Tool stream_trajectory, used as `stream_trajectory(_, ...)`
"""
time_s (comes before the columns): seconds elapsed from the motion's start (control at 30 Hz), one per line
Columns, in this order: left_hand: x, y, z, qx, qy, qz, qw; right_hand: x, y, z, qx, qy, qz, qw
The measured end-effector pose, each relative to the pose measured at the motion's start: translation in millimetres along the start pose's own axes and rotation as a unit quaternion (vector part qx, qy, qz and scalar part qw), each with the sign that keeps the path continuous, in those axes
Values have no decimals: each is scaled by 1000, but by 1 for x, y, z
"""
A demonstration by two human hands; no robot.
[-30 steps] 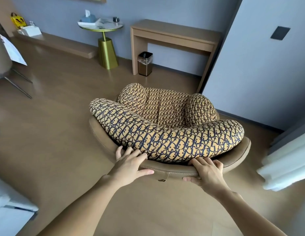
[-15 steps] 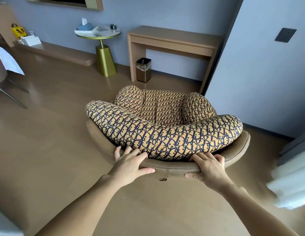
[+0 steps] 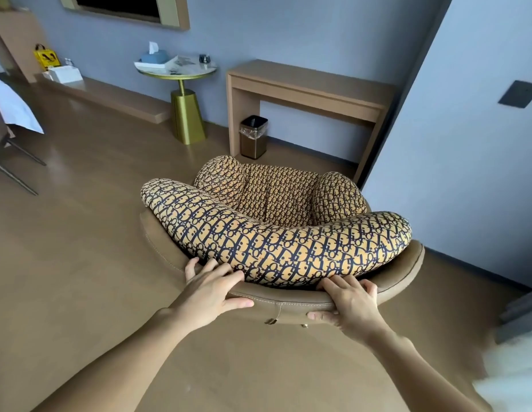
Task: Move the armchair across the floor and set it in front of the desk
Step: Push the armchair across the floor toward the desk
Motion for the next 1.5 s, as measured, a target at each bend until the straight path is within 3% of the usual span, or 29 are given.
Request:
stream_trajectory(0.13,6,-10,-48,-3,0,1,1000,7,21,-46,-14,-34,-7,999)
stream_trajectory(0.63,50,-27,-204,-25,-13,8,1000,21,109,-190,-24,-23,-33,999)
stream_trajectory(1.03,62,-55,-282,-25,-54,-10,998,32,127,-267,-20,-35,-17,999)
stream_trajectory(1.5,82,-73,-347,-14,-41,-10,999,49,158,-335,-24,-40,-2,999)
Point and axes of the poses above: each hand's wrist, its own z-axis away from the middle knuckle, its own x-axis out of the palm, y = z × x, the point moved 3 cm from there along -z, towards the middle knuckle, and after that the axes turned 13 degrees about y, right-handed, at the moved point
